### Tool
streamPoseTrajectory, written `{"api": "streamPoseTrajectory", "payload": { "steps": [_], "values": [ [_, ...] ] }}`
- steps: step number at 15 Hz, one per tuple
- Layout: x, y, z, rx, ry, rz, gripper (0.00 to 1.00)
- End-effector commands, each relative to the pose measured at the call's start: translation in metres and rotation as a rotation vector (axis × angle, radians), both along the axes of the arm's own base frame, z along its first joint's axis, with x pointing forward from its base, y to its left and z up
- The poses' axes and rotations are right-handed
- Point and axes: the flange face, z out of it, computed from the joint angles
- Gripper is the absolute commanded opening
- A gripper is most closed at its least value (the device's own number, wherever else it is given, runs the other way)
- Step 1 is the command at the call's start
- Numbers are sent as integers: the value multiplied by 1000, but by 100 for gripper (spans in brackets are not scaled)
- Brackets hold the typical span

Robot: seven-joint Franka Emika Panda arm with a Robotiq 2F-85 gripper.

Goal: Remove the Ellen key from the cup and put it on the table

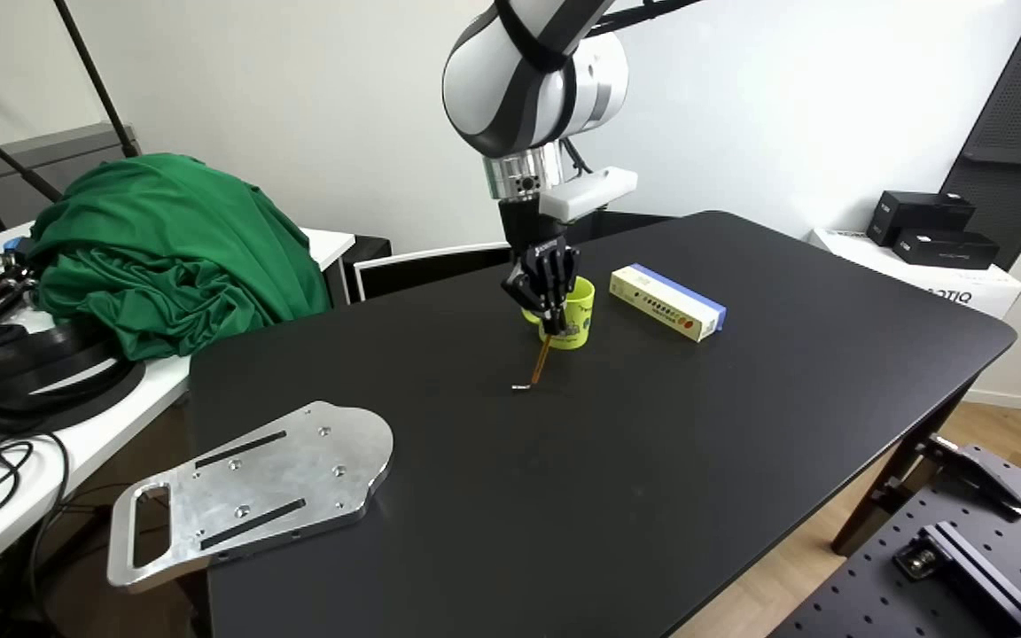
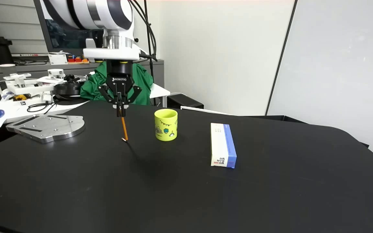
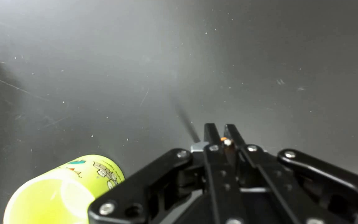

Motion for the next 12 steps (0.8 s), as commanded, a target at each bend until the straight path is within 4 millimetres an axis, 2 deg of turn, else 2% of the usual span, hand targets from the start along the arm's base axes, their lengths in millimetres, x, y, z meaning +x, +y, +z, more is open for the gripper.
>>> {"api": "streamPoseTrajectory", "payload": {
  "steps": [1,6,9,12],
  "values": [
    [-25,1,-12,-39,-35,-3,2],
    [-43,-10,-30,-7,61,-43,2],
    [-57,-22,-55,2,177,-96,2],
    [-62,-30,-77,-5,227,-124,2]
  ]
}}
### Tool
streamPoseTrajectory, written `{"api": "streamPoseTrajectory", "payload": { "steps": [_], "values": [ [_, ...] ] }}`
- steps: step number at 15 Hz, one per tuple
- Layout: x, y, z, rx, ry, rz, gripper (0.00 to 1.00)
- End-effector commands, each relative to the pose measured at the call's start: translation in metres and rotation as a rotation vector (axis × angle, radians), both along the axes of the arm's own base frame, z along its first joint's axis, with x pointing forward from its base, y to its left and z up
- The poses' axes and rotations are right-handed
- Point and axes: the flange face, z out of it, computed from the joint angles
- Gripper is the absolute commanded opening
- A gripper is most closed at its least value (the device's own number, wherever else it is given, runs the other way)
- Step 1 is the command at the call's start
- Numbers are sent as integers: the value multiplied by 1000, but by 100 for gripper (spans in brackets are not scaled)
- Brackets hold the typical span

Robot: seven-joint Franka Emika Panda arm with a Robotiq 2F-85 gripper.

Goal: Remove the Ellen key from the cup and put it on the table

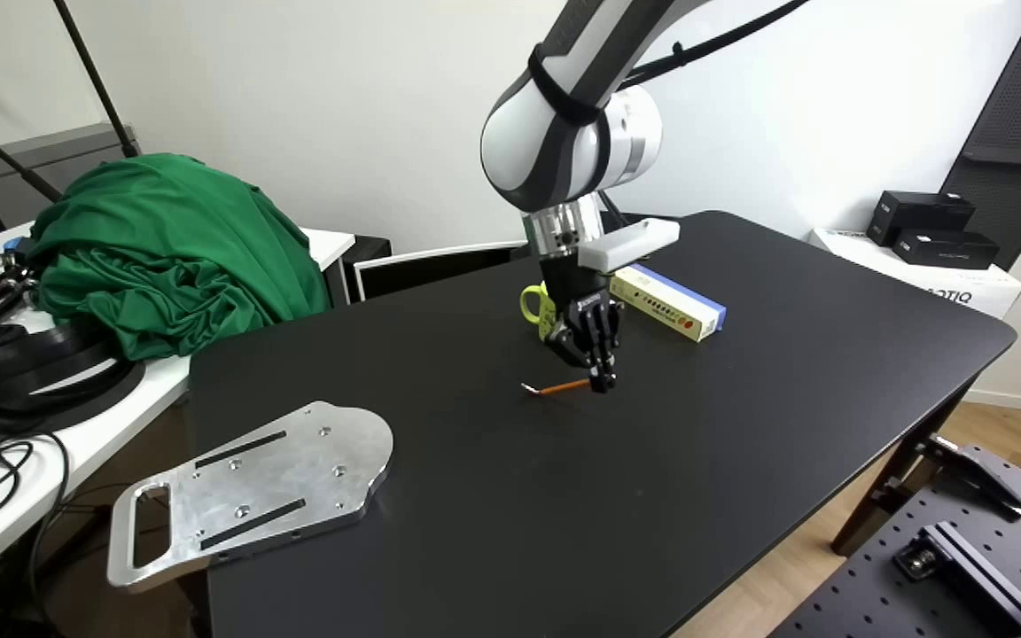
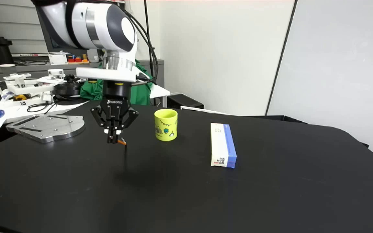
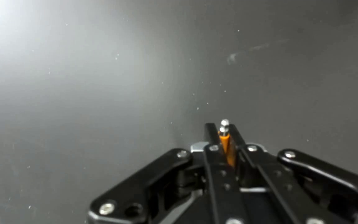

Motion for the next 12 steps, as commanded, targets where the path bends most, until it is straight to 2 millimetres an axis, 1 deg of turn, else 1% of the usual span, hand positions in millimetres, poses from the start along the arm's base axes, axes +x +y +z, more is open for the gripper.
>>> {"api": "streamPoseTrajectory", "payload": {
  "steps": [1,4,6,9,12],
  "values": [
    [-8,-10,-30,-17,68,-42,2],
    [-11,-15,-53,-42,87,-40,2],
    [-11,-14,-64,-52,77,-37,2],
    [-9,-10,-72,-77,2,-25,2],
    [-4,-7,-73,-104,-84,-20,2]
  ]
}}
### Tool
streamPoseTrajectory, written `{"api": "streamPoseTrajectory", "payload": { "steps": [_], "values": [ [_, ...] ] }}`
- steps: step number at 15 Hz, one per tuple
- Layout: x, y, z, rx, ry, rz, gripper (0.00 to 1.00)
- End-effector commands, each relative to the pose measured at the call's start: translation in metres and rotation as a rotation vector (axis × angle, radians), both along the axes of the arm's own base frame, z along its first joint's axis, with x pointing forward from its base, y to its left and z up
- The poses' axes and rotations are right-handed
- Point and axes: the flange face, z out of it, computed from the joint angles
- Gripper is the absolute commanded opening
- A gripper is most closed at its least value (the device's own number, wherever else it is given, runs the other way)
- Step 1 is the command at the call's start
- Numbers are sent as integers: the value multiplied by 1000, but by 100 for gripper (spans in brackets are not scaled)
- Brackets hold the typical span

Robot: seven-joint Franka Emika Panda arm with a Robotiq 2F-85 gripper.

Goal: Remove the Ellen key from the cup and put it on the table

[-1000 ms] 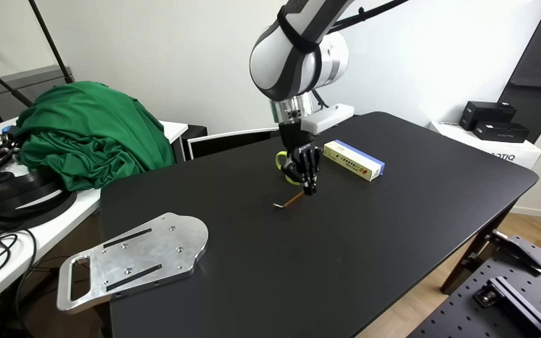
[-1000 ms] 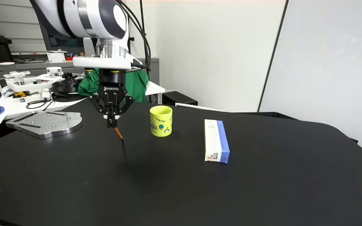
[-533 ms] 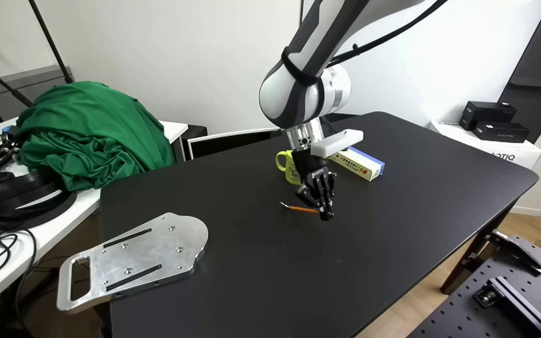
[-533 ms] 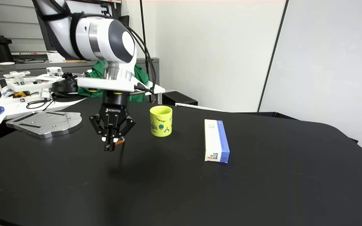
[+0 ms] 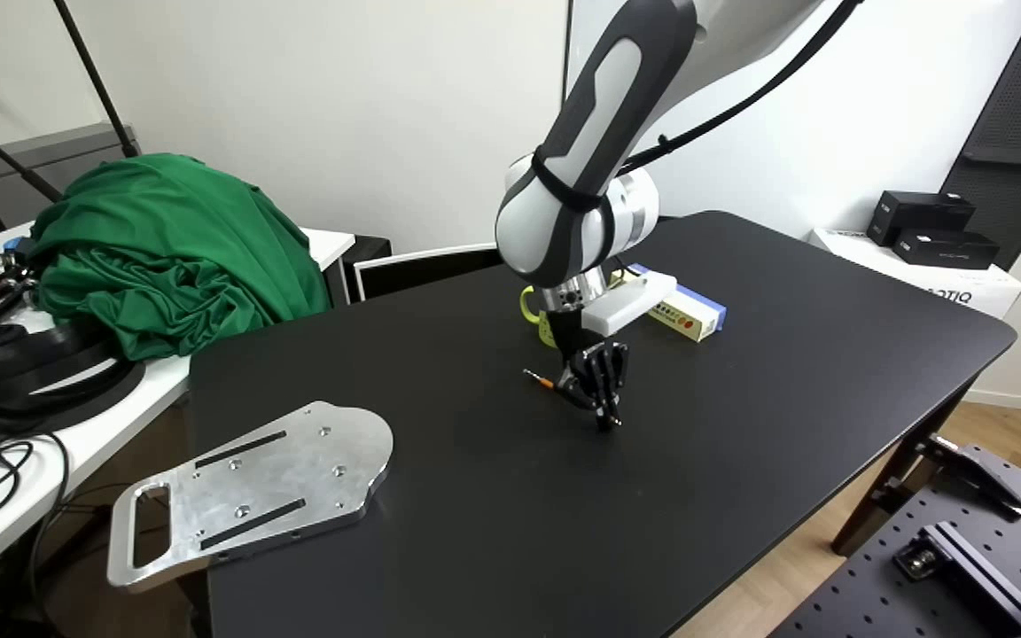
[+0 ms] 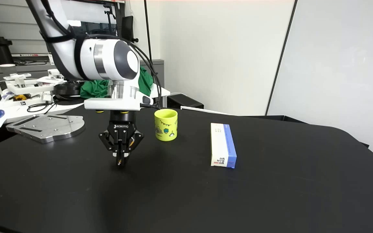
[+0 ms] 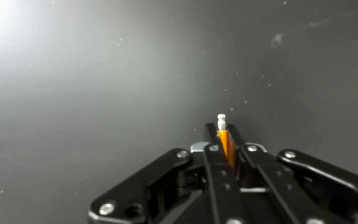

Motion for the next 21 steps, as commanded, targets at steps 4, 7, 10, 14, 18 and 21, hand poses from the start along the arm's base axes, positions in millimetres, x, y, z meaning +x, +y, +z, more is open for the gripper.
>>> {"api": "streamPoseTrajectory", "payload": {
  "steps": [4,7,10,14,18,21],
  "values": [
    [3,7,5,-60,-121,-38,2],
    [7,8,10,-63,-177,-58,2],
    [9,8,12,-60,-212,-80,2],
    [10,7,13,-71,-235,-97,35],
    [12,4,15,-87,-245,-104,54],
    [14,5,24,-76,-238,-118,74]
  ]
}}
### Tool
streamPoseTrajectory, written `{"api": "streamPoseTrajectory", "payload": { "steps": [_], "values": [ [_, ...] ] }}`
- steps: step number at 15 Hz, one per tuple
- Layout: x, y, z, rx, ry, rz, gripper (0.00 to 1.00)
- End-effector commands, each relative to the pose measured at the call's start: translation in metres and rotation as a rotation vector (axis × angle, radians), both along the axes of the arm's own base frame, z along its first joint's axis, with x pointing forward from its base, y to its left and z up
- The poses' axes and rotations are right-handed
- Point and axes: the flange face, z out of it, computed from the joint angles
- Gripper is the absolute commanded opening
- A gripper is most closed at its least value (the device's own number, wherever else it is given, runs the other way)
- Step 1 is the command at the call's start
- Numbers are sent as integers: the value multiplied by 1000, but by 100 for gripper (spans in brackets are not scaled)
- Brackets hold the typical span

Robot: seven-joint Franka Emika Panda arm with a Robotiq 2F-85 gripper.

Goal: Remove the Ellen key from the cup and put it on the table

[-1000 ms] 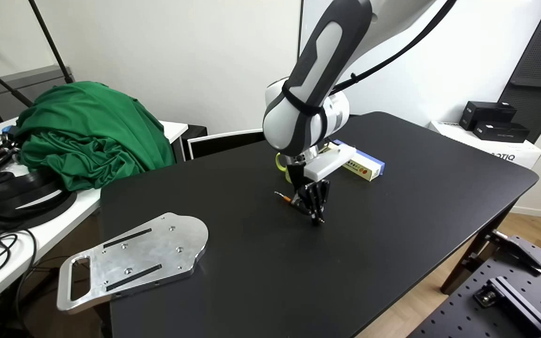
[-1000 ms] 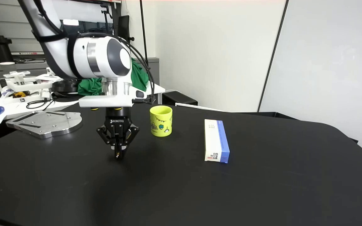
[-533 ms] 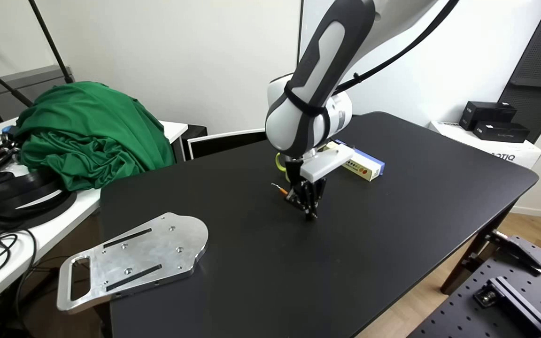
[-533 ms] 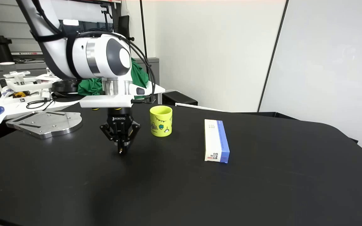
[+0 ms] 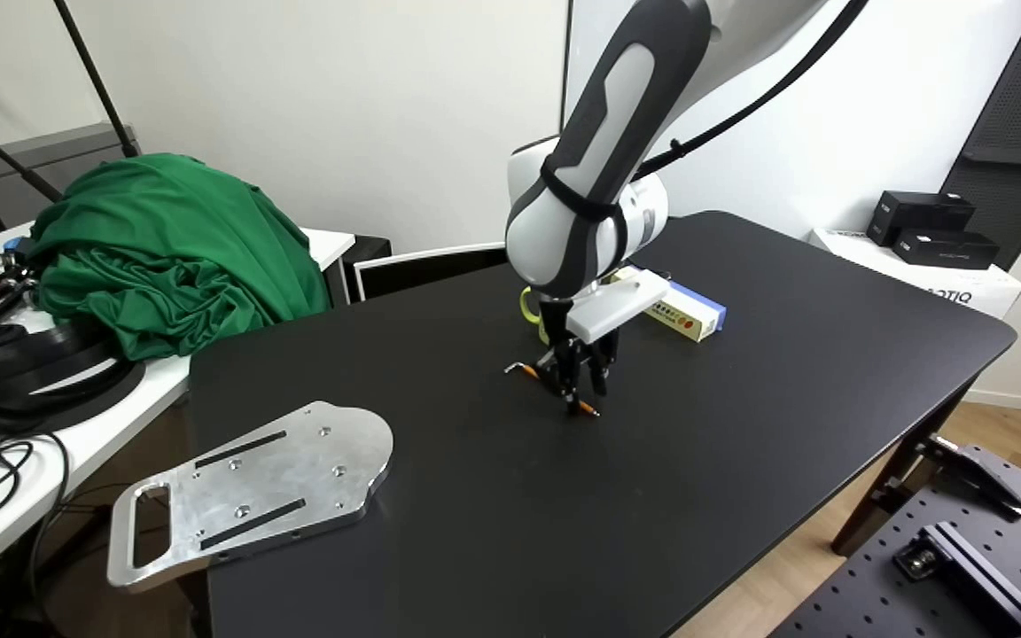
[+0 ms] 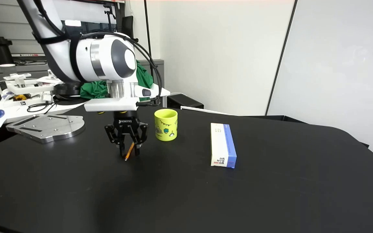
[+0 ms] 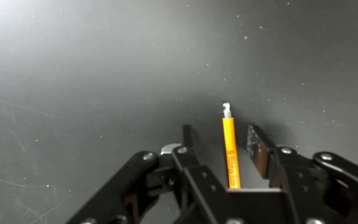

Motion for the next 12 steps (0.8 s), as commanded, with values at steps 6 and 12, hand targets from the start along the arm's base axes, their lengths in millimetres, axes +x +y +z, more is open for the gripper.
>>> {"api": "streamPoseTrajectory", "payload": {
  "steps": [6,12],
  "values": [
    [0,30,68,68,20,-60,100],
    [-3,57,113,113,36,-29,100]
  ]
}}
